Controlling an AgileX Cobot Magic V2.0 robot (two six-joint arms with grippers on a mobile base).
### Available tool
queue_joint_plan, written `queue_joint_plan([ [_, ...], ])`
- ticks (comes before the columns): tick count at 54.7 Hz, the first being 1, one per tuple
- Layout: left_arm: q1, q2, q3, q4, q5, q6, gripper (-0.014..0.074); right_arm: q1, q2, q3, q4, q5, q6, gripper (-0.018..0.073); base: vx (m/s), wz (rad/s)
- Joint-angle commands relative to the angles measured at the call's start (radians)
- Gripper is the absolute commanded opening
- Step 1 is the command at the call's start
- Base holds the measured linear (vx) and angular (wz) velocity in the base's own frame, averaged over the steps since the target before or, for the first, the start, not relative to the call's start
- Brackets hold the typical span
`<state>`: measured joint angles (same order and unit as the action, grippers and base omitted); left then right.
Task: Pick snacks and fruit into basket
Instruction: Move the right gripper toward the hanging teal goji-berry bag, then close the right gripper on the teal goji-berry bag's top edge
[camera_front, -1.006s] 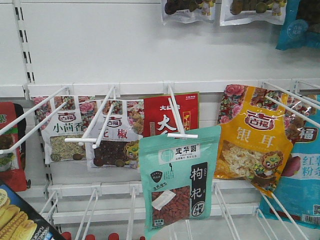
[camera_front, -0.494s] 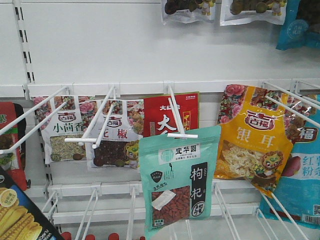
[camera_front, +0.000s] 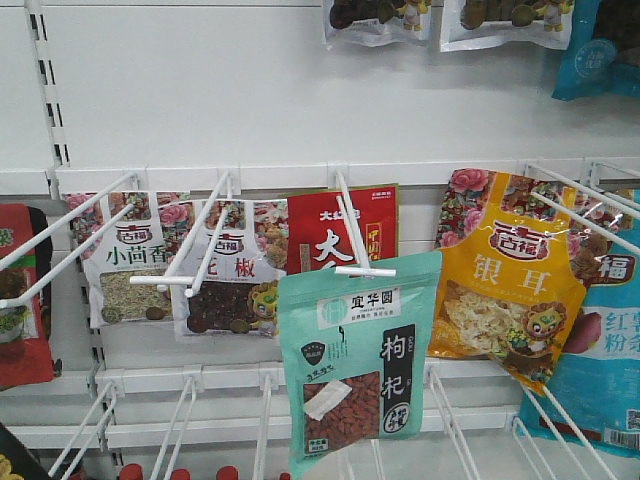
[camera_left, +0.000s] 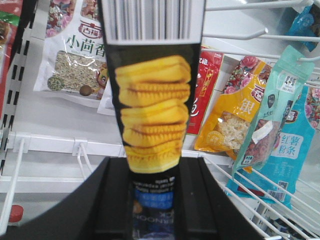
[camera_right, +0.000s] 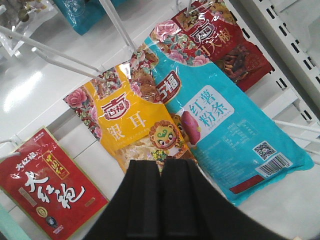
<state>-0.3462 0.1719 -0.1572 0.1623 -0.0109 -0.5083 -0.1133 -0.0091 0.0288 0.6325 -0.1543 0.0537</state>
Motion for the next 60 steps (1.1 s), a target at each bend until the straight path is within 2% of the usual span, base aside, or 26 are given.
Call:
queue_joint_plan([
  [1, -0.004, -0.032, -0.032, -0.004, -0.059, 0.001, 0.0002, -0.002, -0.015, 0.008, 0.027, -0.071, -0.002, -0.001, 0.0, 0.0],
  [11, -0.004, -0.089, -0.032, -0.004, 0.017, 0.001, 0.0002, -0.002, -0.015, 0.008, 0.052, -0.072, -0.004, -0.001, 0.0, 0.0],
  [37, -0.004, -0.1, -0.032, -0.004, 0.011, 0.001, 0.0003, -0.002, -0.015, 0.008, 0.029, -0.073, -0.007, -0.001, 0.0, 0.0],
  [48, -0.004, -0.1, -0.032, -0.004, 0.011, 0.001, 0.0003, -0.002, -0.015, -0.022, -0.11, -0.072, -0.013, 0.0028, 0.0, 0.0],
  [60, -0.004, -0.1, -0.032, -0.004, 0.011, 0.001, 0.0003, -0.002, -0.015, -0.082, -0.317, -0.08, -0.011, 0.0207, 0.0, 0.0],
])
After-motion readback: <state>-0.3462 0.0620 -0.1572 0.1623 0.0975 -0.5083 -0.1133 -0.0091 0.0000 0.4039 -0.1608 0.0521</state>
